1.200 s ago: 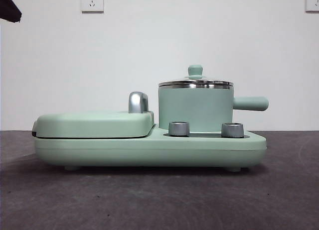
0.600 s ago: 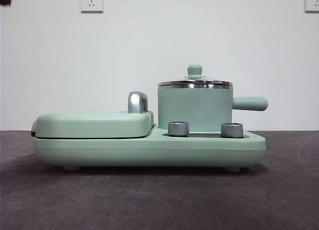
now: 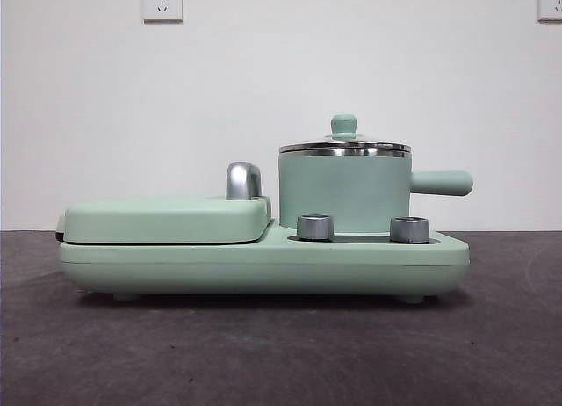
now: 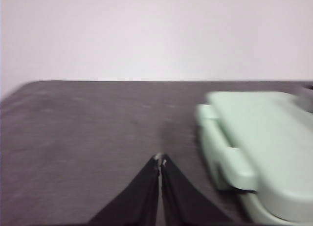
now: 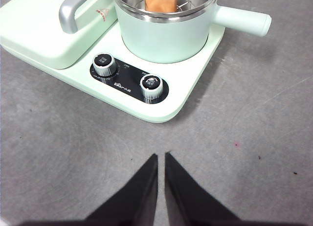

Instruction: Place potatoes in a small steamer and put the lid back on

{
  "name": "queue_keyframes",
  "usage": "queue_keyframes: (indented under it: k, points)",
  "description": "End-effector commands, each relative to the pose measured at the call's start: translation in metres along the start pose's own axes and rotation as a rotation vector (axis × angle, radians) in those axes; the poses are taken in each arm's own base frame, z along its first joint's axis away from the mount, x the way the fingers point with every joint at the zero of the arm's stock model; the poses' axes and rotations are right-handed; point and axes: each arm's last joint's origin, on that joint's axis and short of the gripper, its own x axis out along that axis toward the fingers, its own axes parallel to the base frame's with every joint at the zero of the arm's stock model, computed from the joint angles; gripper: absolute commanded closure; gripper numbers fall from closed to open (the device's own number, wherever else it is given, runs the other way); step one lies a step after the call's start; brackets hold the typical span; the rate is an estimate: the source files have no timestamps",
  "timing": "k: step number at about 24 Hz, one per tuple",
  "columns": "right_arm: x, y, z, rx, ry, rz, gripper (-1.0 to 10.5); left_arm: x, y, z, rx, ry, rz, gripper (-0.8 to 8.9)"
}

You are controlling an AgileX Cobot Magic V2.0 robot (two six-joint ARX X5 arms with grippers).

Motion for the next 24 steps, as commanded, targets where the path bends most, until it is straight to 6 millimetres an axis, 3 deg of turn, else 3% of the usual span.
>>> queue_keyframes:
  k: [1, 5, 16, 18, 20, 24]
  points:
    - [-0.001, 0.001, 0.002, 0.006, -0.013, 0.004, 9.3, 0.003, 0.001, -0.007, 0.000, -0.019, 0.020, 8.07]
    - [-0.001, 0.001, 0.003, 0.006, -0.021, 0.004, 9.3, 0.005, 0.001, -0.021, -0.005, 0.053, 0.018, 8.07]
    - [-0.001, 0.000, 0.005, 0.005, -0.046, 0.000, 9.3, 0.005, 0.001, -0.021, -0.005, 0.058, 0.017, 8.07]
    - [-0.004, -0.003, 0.003, -0.028, -0.074, -0.085, 9.3, 0.005, 0.001, -0.021, -0.005, 0.058, 0.018, 8.07]
    - [-0.002, -0.011, -0.007, -0.017, -0.176, -0.196, 9.3, 0.005, 0.001, -0.021, -0.005, 0.059, 0.018, 8.07]
    - [0.023, -0.026, -0.049, -0.005, -0.351, -0.352, 9.3, 0.005, 0.001, -0.021, -0.005, 0.058, 0.018, 8.07]
